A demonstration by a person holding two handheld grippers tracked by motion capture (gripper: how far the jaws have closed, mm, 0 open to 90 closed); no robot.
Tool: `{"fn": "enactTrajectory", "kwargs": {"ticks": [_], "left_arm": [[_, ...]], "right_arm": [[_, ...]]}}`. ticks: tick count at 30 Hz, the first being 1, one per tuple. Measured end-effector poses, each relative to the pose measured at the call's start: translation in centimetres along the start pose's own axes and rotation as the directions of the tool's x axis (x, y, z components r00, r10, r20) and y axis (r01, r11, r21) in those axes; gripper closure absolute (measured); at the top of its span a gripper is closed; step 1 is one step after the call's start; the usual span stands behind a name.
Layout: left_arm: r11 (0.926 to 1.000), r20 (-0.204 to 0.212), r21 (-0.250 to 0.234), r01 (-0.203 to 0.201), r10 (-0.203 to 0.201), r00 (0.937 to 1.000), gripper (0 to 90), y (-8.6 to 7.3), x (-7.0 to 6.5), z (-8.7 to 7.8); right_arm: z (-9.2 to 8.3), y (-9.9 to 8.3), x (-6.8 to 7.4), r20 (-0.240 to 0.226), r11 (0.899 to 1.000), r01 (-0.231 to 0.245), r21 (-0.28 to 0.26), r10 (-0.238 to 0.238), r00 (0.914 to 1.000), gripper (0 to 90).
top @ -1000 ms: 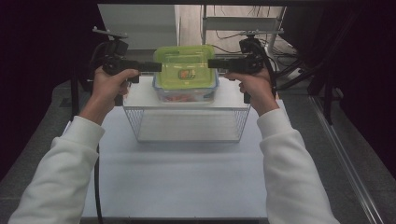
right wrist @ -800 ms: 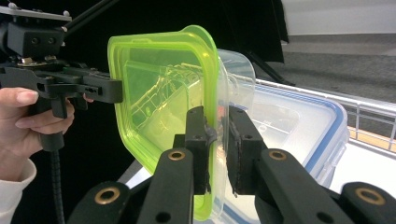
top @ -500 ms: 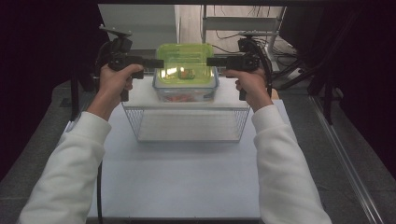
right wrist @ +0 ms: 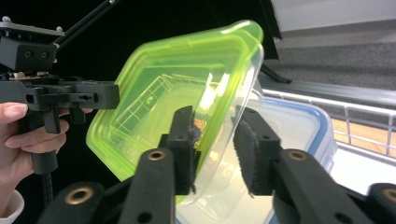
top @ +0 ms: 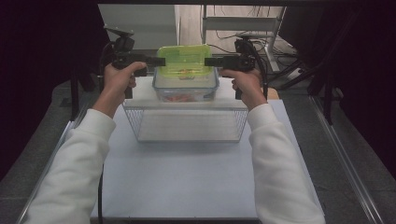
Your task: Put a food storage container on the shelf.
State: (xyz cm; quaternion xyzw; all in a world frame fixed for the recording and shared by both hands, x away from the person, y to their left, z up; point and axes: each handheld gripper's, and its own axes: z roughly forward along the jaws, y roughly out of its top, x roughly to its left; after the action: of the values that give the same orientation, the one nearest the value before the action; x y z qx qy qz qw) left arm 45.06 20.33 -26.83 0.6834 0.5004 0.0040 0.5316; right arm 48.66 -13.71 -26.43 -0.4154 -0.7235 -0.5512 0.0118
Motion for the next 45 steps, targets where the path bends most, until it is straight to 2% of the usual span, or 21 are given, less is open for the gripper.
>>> {"fn": "enactTrajectory", "kwargs": {"ticks": [3, 7, 11, 12, 16, 21, 24, 27, 30, 31, 33, 35, 42, 45], "left_arm": [[1.0, -0.025, -0.005, 0.006, -0.006, 0.9997, 59.4, 0.0, 0.3, 0.2], [0.9999, -0.025, -0.013, 0.007, -0.008, 0.9997, 47.2, 0.1, 0.5, 0.4], [0.9996, -0.015, -0.027, -0.014, 0.013, 0.9998, 36.5, 0.1, 0.3, 0.2], [0.9993, -0.016, -0.034, -0.015, 0.014, 0.9998, 31.5, 0.0, 0.2, 0.1], [0.9973, -0.004, -0.056, -0.048, 0.048, 0.9988, 28.4, -0.1, -0.2, -0.8], [0.9916, 0.008, -0.093, -0.09, 0.091, 0.9958, 28.3, -1.1, -0.9, -2.8], [0.9886, 0.016, -0.098, -0.115, 0.117, 0.993, 33.0, -2.3, -1.3, -4.0], [0.9855, 0.009, -0.09, -0.143, 0.145, 0.9894, 52.7, -3.6, -1.6, -4.6], [0.9861, 0.05, -0.05, -0.158, 0.161, 0.9857, 79.7, -5.0, -1.7, -4.1], [0.985, 0.058, -0.026, -0.171, 0.172, 0.9834, 84.4, -5.2, -1.7, -3.7], [0.9809, 0.047, 0.013, -0.194, 0.193, 0.9801, 89.3, -5.5, -2.0, -2.8], [0.9809, 0.046, 0.035, -0.192, 0.19, 0.9807, 90.0, -5.4, -2.1, -1.7], [0.9876, 0.044, 0.037, -0.153, 0.151, 0.9876, 90.0, -4.8, -1.5, 0.5], [0.9866, 0.042, 0.051, -0.155, 0.153, 0.9873, 90.0, -4.9, -1.2, 0.9]], "right_arm": [[0.2, -0.1, -0.1, 0.011, 1.0, -0.009, 0.005, 0.009, 0.9999, 59.6], [0.2, -0.2, 0.1, 0.032, 1.0, -0.013, -0.003, 0.013, 0.9994, 50.1], [-0.1, -0.3, 0.2, 0.019, 0.999, -0.028, -0.021, 0.028, 0.9994, 45.8], [-0.2, -0.3, 0.3, 0.013, 0.999, -0.027, -0.024, 0.027, 0.9995, 44.7], [-0.6, -0.3, 0.6, 0.004, 0.999, -0.018, -0.039, 0.018, 0.9998, 43.1], [-1.6, -0.6, 1.2, -0.008, 0.999, -0.007, -0.051, 0.007, 0.9999, 40.6], [-2.4, -1.1, 1.3, -0.015, 0.999, 0.0, -0.055, -0.001, 0.9999, 39.4], [-3.1, -1.6, 1.4, -0.018, 0.998, 0.005, -0.058, -0.006, 0.9998, 38.8], [-3.8, -2.2, 1.6, -0.021, 0.998, 0.006, -0.058, -0.007, 0.9998, 38.3], [-3.9, -2.4, 1.6, -0.021, 0.998, 0.011, -0.057, -0.012, 0.9997, 38.1], [-4.1, -2.7, 1.8, -0.024, 0.999, 0.012, -0.048, -0.013, 0.9996, 37.7], [-4.1, -3.1, 1.8, -0.024, 0.999, 0.024, -0.04, -0.025, 0.9994, 37.3], [-4.1, -3.7, 1.7, -0.033, 0.999, 0.034, -0.021, -0.034, 0.9989, 36.7], [-4.1, -3.8, 1.7, -0.029, 0.998, 0.057, 0.005, -0.056, 0.998, 36.6]]}}
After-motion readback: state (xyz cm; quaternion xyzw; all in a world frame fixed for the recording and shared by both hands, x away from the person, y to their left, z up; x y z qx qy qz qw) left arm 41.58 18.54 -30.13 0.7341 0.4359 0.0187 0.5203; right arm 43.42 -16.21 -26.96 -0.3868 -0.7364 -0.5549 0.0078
